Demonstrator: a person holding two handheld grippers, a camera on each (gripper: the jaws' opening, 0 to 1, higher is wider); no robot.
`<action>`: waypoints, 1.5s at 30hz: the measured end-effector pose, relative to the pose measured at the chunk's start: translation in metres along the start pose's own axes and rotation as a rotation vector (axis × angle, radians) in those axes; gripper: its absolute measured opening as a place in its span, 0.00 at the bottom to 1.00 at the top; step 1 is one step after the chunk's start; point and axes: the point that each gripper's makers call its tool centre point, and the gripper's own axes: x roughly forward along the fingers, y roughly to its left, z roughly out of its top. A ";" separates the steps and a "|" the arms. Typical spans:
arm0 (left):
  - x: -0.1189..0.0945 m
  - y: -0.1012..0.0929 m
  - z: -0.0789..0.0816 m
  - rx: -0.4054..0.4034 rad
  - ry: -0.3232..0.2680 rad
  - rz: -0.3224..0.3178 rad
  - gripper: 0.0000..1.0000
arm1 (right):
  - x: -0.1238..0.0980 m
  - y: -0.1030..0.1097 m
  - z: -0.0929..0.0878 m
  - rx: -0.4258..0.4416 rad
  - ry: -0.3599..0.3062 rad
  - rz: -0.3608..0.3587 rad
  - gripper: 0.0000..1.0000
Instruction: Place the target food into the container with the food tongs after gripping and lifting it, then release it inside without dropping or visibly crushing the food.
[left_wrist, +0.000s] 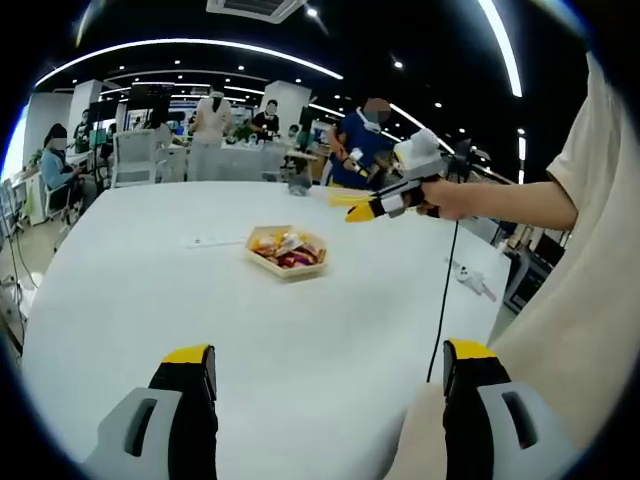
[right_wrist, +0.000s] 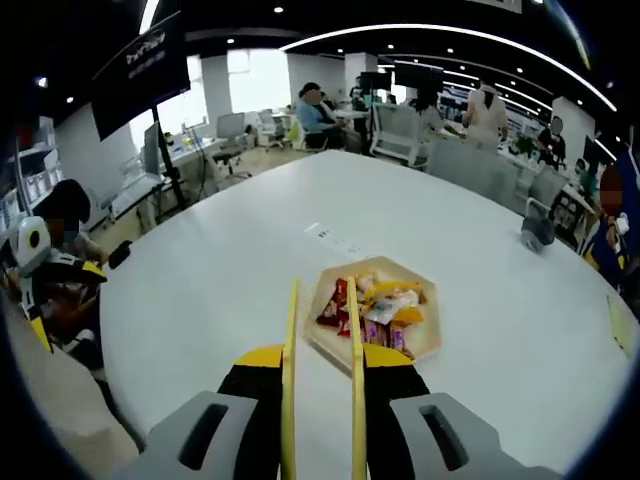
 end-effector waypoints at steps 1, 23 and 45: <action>0.000 -0.001 0.001 0.001 -0.003 -0.006 0.96 | -0.001 0.002 -0.001 0.002 -0.002 0.005 0.26; 0.001 -0.008 0.002 0.030 -0.005 -0.020 0.96 | -0.018 0.033 -0.024 0.035 -0.009 0.066 0.27; 0.003 -0.012 0.015 0.080 -0.027 -0.016 0.92 | -0.028 0.062 -0.044 0.041 -0.003 0.110 0.27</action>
